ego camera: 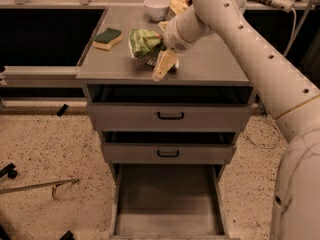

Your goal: Pick green jalapeno chip bag from bottom drawer and place on counter

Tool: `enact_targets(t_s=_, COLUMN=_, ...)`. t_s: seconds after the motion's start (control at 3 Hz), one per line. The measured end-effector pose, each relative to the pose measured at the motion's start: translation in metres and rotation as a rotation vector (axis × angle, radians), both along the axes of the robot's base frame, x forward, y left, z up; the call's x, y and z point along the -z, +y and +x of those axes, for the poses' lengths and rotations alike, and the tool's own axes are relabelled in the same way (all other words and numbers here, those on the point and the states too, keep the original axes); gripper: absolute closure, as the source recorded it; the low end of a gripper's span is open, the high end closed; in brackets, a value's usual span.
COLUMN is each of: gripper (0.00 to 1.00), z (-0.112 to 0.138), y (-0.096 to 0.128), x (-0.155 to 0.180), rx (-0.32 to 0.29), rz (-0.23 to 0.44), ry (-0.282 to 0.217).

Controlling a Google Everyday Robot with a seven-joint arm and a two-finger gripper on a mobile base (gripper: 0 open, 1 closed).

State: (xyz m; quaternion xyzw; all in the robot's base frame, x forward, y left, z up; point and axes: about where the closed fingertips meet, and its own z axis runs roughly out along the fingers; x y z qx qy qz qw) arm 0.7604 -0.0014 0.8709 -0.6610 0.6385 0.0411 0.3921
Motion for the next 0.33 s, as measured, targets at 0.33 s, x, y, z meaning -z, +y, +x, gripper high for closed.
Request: enact_targets(t_s=0.33, gripper=0.0, z=0.0, y=0.0, x=0.0, rx=0.0, rz=0.0, ry=0.0)
